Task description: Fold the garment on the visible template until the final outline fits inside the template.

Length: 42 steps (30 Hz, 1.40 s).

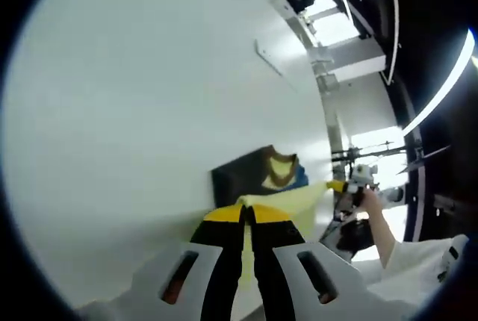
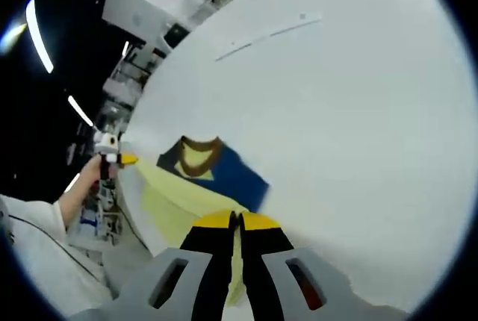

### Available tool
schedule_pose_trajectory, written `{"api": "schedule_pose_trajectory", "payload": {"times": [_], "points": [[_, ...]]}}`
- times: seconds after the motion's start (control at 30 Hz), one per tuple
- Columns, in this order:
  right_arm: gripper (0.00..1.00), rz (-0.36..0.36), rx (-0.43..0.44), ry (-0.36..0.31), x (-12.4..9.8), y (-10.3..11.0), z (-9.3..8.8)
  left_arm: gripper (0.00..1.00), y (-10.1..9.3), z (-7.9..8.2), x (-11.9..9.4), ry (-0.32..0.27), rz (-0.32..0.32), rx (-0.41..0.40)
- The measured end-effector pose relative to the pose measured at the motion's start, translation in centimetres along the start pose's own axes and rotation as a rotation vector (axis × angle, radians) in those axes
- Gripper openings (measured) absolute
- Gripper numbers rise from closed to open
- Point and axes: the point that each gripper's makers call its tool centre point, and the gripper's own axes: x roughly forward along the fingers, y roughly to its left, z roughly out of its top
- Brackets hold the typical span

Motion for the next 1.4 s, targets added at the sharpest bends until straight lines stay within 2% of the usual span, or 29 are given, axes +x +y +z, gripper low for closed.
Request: {"api": "schedule_pose_trajectory", "payload": {"times": [0.33,0.63,0.9,1.07,1.4], "points": [[0.03,-0.017,0.001,0.012,1.3,-1.1,0.1,0.00,0.4,-0.3,1.2,0.009,0.017,-0.031],[0.03,-0.028,0.013,0.025,2.3,-2.2,-0.2,0.00,2.2,0.6,1.9,0.025,0.037,-0.050],[0.03,-0.023,0.027,0.026,2.7,-2.7,-0.2,0.00,2.7,0.7,2.3,0.032,0.047,-0.053],[0.03,-0.026,0.028,0.022,3.0,-3.0,-0.1,0.00,3.9,1.2,2.4,0.035,0.057,-0.058],[0.03,-0.051,0.013,0.009,3.4,-3.5,-0.2,0.00,3.8,0.0,3.3,0.044,0.092,-0.038]]}}
